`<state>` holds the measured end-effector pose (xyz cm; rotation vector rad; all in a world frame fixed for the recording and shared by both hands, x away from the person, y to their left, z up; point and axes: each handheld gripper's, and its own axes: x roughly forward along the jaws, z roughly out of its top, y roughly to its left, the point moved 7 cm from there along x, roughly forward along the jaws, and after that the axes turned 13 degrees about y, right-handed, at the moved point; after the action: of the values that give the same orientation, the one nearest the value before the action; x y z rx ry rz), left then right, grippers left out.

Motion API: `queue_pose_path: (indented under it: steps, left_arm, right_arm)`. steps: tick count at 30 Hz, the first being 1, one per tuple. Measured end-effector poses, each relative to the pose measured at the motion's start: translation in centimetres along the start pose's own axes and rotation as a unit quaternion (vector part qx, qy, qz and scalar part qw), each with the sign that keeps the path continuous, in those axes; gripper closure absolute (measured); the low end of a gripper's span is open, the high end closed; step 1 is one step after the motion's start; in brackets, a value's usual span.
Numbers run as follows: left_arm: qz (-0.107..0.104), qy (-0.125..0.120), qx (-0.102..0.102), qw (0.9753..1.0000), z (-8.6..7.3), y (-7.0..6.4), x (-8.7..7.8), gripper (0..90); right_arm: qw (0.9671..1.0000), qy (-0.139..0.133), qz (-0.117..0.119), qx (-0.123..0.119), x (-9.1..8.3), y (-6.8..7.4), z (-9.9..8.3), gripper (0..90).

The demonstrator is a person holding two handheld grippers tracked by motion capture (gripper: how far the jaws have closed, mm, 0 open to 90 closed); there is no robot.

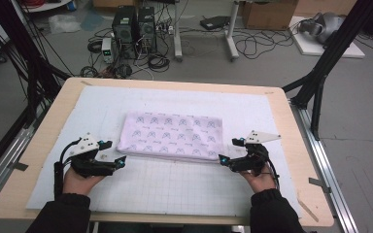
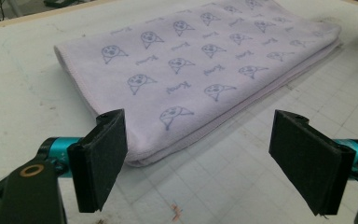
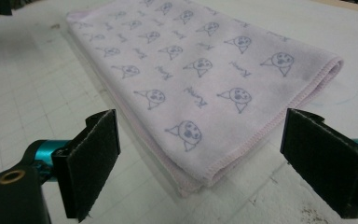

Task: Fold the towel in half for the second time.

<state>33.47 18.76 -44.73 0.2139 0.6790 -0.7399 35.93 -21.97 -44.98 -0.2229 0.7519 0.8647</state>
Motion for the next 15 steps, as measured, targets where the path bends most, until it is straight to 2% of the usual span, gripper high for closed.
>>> queue_pose_path:
  steps: [3,15]
  left_arm:
    - [0.002,0.002,-0.003,1.0,-0.1,0.2,-0.1,19.6]
    - [0.002,0.005,-0.003,1.0,-0.7,0.2,-0.5,19.6]
  right_arm:
    - [0.9999,0.01,-0.004,0.0,-0.2,0.2,-0.3,10.9]
    - [0.9998,0.009,-0.018,0.006,-1.7,0.5,-1.8,10.9]
